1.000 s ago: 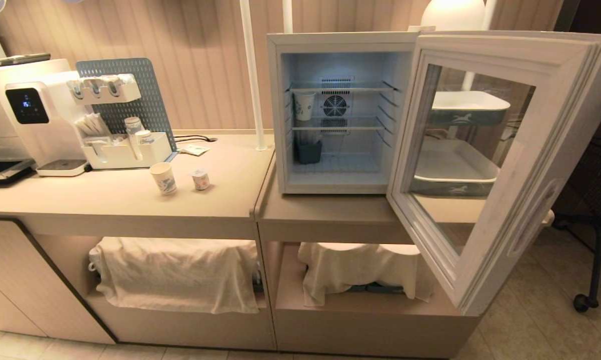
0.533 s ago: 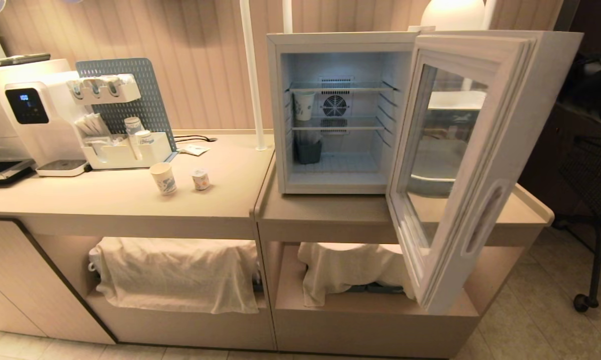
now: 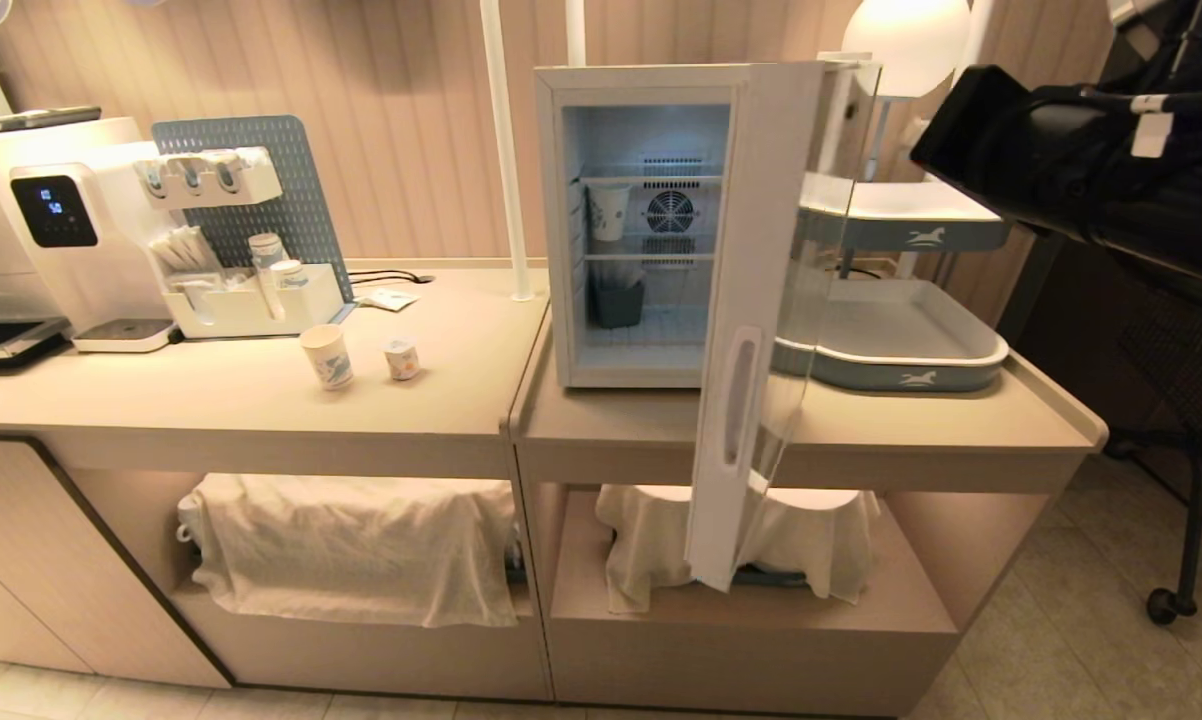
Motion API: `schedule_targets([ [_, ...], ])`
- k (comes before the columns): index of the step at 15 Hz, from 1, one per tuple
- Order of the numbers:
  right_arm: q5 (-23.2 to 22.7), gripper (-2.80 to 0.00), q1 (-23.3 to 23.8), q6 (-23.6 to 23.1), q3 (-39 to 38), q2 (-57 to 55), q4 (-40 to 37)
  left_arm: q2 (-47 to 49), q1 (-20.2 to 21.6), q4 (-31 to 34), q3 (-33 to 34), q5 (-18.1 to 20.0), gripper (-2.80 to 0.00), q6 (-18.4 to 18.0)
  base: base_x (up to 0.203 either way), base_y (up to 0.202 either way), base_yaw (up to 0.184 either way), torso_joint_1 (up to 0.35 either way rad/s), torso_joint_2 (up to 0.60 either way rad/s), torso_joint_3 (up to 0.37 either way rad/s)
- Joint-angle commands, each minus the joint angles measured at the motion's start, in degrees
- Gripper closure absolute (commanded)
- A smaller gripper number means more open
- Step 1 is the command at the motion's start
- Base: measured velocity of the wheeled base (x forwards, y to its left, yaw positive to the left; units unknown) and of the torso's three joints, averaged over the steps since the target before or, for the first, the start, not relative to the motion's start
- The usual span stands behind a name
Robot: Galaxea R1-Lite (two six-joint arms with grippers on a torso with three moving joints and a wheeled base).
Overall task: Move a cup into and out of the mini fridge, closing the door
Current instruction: Close the freezer door
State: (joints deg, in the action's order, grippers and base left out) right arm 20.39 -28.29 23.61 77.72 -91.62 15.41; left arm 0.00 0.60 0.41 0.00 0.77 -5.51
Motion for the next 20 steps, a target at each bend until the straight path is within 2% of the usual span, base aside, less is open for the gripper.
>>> schedule_targets([
  [1,-0.1,0.0,-1.0,0.2,6.3,-6.5,0.1,0.0,0.0,0.0,0.0,0.0,0.0,0.0,0.0,0.0,0.0,0.0,0.0,0.0],
  [6,-1.7,0.0,-1.2,-0.6,21.3,-21.3,0.2,0.0,0.0,0.0,0.0,0.0,0.0,0.0,0.0,0.0,0.0,0.0,0.0,0.0],
  [9,-1.2,0.0,-1.0,-2.9,23.9,-27.9,2.2,0.0,0.0,0.0,0.0,0.0,0.0,0.0,0.0,0.0,0.0,0.0,0.0,0.0],
  [15,-1.1,0.0,0.1,-16.8,29.1,-37.7,17.8,0.0,0.0,0.0,0.0,0.0,0.0,0.0,0.0,0.0,0.0,0.0,0.0,0.0],
  [18,-0.5,0.0,1.0,-20.6,29.3,-40.6,21.5,0.0,0.0,0.0,0.0,0.0,0.0,0.0,0.0,0.0,0.0,0.0,0.0,0.0],
  [20,0.1,0.0,1.0,-20.9,28.2,-39.6,21.2,0.0,0.1,0.0,0.0,0.0,0.0,0.0,0.0,0.0,0.0,0.0,0.0,0.0],
])
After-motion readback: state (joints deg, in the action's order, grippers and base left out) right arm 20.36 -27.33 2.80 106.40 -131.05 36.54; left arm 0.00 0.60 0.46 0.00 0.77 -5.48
